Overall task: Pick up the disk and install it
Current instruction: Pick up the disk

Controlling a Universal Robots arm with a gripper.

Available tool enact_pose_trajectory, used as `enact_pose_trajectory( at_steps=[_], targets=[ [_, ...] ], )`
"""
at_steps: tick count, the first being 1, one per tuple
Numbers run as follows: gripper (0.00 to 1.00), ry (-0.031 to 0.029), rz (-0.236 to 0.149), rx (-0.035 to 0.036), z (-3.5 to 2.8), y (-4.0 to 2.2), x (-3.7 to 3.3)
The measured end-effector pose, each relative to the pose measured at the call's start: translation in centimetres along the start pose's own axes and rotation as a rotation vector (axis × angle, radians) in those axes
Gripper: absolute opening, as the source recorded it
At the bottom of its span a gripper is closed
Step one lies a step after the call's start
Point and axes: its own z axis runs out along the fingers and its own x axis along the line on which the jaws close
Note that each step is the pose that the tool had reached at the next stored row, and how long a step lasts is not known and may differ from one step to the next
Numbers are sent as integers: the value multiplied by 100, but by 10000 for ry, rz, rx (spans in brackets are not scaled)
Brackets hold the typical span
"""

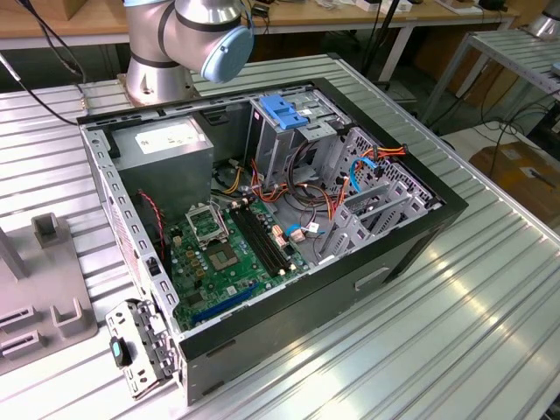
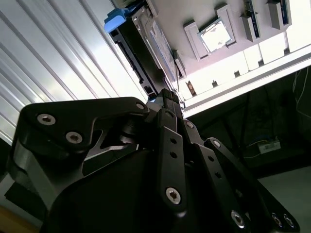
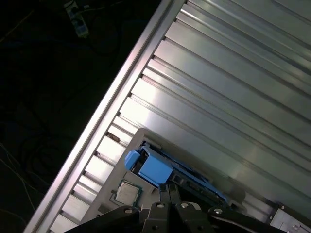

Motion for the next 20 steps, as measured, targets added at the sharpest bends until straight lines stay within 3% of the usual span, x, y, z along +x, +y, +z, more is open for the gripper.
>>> enact_pose_trajectory(
  at_steps=[20],
  targets=[
    [11, 3, -37, 4, 0, 0, 0]
  ],
)
